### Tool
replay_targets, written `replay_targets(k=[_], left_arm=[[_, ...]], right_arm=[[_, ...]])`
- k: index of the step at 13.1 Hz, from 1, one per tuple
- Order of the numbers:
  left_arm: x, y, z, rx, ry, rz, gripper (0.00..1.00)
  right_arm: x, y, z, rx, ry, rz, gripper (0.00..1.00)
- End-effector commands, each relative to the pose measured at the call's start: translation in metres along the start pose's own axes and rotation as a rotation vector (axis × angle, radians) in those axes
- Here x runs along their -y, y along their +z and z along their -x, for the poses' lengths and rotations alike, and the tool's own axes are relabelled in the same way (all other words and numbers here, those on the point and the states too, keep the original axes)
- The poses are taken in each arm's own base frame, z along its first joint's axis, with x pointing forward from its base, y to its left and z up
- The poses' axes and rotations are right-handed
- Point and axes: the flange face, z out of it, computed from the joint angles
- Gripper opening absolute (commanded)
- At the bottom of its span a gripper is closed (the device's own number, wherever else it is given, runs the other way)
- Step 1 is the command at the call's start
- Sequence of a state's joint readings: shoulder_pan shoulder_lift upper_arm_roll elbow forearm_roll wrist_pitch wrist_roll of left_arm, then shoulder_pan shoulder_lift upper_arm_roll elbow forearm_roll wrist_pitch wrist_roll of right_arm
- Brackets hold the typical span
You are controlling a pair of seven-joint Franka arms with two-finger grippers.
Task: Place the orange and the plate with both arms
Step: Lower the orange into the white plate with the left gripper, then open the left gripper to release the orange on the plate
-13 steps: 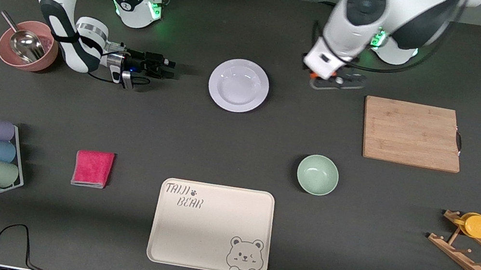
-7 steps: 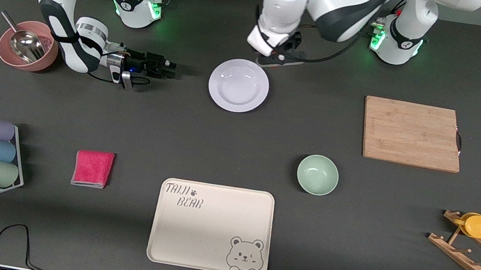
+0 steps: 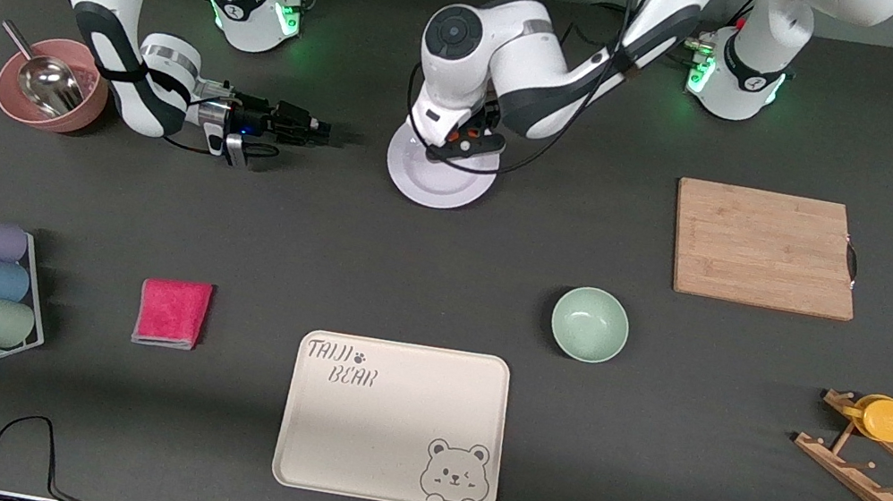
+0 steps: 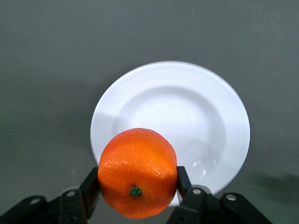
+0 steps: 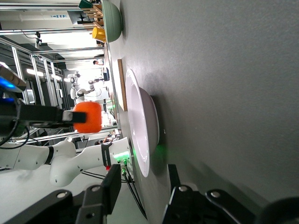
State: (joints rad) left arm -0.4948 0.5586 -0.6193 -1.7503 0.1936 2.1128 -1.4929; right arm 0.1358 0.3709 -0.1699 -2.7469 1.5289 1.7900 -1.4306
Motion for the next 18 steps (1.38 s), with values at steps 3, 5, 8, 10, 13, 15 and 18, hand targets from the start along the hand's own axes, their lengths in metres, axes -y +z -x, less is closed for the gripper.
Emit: replay_targets(k=[3, 5, 8, 10, 13, 15, 18], left_arm=[[-0.026, 0.046, 0.033, -0.086, -0.023, -0.007, 0.00], [-0.029, 0.060, 0.042, -0.085, -0.009, -0.022, 0.00], [-0.030, 0.066, 0.035, -0.094, -0.009, -0.016, 0.00], [-0.031, 0.063, 0.027, -0.095, -0.031, -0.007, 0.77], [-0.032, 0.053, 0.021, -0.114, -0.049, -0.004, 1.00], [-0.032, 0.048, 0.014, -0.117, -0.057, -0.004, 1.00], [-0.014, -0.003, -0.030, -0.147, -0.111, -0.012, 1.00]], right_arm=[[-0.012, 0.001, 0.001, -0.003, -0.012, 0.000, 0.47], [-0.016, 0.002, 0.001, -0.001, -0.024, 0.002, 0.47], [-0.022, 0.000, 0.002, -0.005, -0.040, 0.004, 0.47], [-0.023, 0.000, 0.003, -0.006, -0.038, 0.004, 0.47], [-0.023, 0.000, 0.003, -0.006, -0.046, 0.004, 0.47], [-0.023, 0.000, 0.002, -0.007, -0.048, 0.004, 0.47], [-0.022, 0.002, 0.001, -0.007, -0.048, 0.005, 0.47]])
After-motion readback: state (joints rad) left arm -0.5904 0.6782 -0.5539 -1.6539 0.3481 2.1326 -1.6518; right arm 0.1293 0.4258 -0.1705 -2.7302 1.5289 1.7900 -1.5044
